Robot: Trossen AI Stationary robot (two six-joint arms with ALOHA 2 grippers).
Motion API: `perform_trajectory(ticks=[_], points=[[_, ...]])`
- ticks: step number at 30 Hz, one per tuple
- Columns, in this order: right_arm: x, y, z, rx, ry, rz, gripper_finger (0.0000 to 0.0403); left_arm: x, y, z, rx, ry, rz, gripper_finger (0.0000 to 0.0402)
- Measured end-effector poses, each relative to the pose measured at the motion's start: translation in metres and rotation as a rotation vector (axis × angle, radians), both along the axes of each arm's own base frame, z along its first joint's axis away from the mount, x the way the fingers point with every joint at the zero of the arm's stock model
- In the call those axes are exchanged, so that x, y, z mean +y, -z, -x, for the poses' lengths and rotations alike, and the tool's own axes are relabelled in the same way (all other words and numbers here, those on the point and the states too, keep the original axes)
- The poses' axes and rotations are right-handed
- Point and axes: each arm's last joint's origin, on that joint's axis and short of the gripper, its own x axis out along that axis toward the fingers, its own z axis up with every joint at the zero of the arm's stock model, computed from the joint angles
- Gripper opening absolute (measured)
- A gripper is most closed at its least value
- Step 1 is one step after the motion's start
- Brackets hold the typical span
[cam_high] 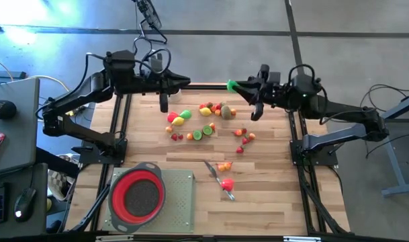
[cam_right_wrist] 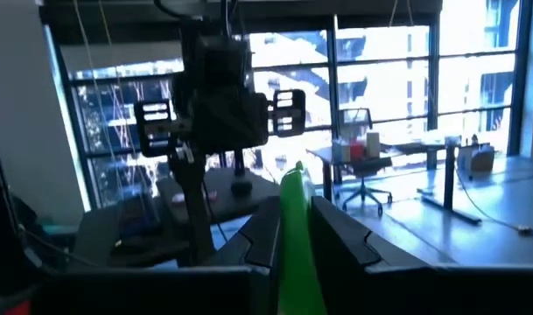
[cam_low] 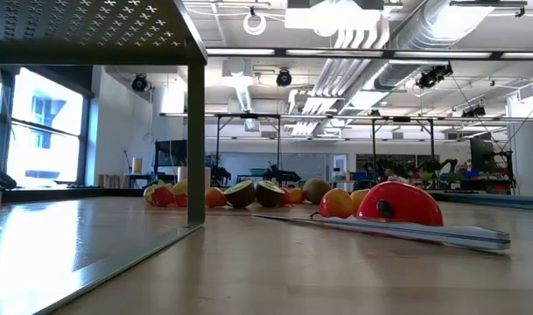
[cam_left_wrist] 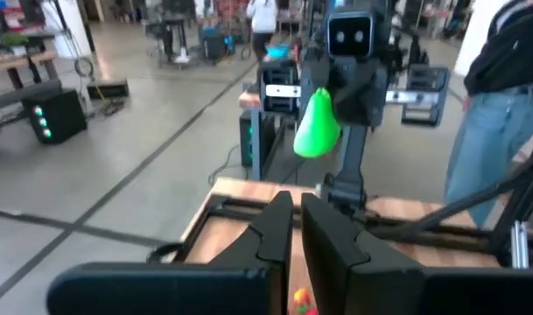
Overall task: Pick & Place Fruit
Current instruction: Put the half avocado into the red strainer bowl on the shelf
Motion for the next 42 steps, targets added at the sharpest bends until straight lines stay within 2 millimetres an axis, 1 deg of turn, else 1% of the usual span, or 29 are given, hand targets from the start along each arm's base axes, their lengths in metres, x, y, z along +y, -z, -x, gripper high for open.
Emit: perform_trajectory(ticks=[5,9,14,17,22,26,29,33,42], points=[[0.0,-0.005,0.001,-0.055,0.003,0.023,0.0039,0.001,0.002,-0.002,0.009,-0.005,0.003,0.0024],[0.0,-0.006,0.001,-0.06,0.003,0.026,0.0039,0.001,0.001,-0.002,0.0,-0.005,0.001,0.0024],[0.003,-0.006,0.001,-0.056,-0.009,0.023,0.0039,0.005,0.007,-0.017,0.019,-0.006,0.005,0.003],[0.003,-0.005,0.001,-0.056,-0.009,0.022,0.0039,0.007,0.012,-0.028,0.028,0.005,0.012,0.0058],[0.003,-0.005,0.001,-0.056,-0.009,0.022,0.0039,0.011,0.02,-0.043,0.044,0.013,0.042,0.014],[0.003,-0.006,0.001,-0.057,-0.014,0.023,0.0039,0.011,0.017,-0.044,0.01,0.015,0.033,0.0207],[0.004,-0.007,0.001,-0.071,-0.035,0.031,0.0039,0.012,0.015,-0.047,-0.024,0.018,0.025,0.0242],[0.005,-0.01,0.002,-0.11,-0.072,0.022,0.0039,0.013,0.016,-0.053,-0.043,0.019,0.042,0.0263],[0.007,-0.014,0.006,-0.15,-0.093,-0.014,0.0039,0.012,0.017,-0.055,-0.047,0.091,0.103,0.0264]])
